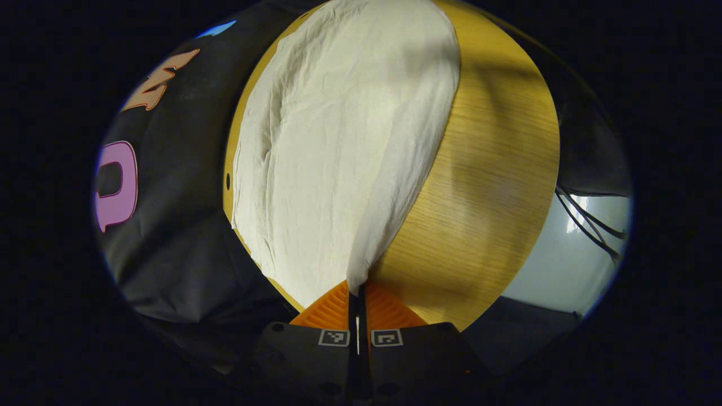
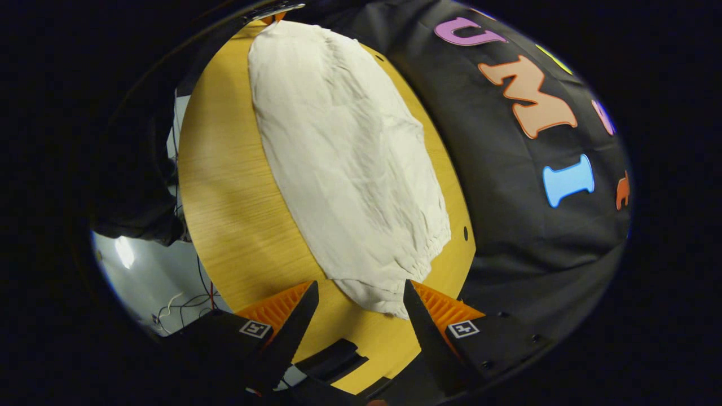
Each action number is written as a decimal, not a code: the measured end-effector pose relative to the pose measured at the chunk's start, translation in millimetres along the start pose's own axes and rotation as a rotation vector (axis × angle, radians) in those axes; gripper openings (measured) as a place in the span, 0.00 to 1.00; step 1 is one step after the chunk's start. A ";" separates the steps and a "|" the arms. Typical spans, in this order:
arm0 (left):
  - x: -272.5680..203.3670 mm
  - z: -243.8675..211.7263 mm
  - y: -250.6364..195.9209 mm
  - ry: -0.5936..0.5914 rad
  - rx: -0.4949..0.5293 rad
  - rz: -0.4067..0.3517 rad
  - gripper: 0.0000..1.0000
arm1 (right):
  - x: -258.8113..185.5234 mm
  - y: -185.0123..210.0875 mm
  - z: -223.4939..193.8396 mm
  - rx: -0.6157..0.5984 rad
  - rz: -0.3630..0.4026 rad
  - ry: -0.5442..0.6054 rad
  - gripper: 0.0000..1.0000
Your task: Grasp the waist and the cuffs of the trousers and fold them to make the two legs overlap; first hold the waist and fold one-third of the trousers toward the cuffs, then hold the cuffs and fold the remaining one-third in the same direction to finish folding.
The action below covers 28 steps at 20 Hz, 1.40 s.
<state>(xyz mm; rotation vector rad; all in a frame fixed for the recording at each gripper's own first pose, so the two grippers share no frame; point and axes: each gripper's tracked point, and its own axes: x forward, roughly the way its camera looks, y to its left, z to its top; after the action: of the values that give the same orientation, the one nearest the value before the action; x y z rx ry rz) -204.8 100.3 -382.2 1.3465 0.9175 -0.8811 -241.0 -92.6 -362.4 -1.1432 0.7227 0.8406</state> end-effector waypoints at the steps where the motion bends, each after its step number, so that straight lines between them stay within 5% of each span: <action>1: 0.0 0.5 -0.3 0.001 0.000 0.001 0.00 | -1.0 -1.6 1.2 -0.022 -0.001 -0.004 0.98; 12: 1.1 0.4 -0.6 0.002 -0.006 0.021 0.00 | 29.0 -14.2 13.8 -0.060 -0.033 -0.031 0.86; 14: 1.1 0.5 -0.3 0.003 -0.007 0.026 0.00 | 32.6 -9.4 13.5 -0.061 -0.010 -0.024 0.75; 19: 1.1 0.9 -0.5 0.008 -0.018 0.031 0.00 | 36.3 1.3 12.3 -0.079 0.027 0.002 0.17; 21: 1.2 0.8 -0.3 0.008 -0.037 0.030 0.00 | 34.6 2.0 13.5 -0.058 0.025 0.010 0.09; 28: -8.1 5.5 35.2 0.010 -0.134 0.105 0.00 | 14.0 -54.7 30.3 -0.033 -0.103 -0.038 0.08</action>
<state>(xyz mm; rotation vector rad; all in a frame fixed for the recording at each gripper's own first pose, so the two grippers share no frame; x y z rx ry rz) -175.5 96.0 -360.8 1.2724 0.8897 -0.7210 -184.9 -71.1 -340.3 -1.1805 0.6158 0.7879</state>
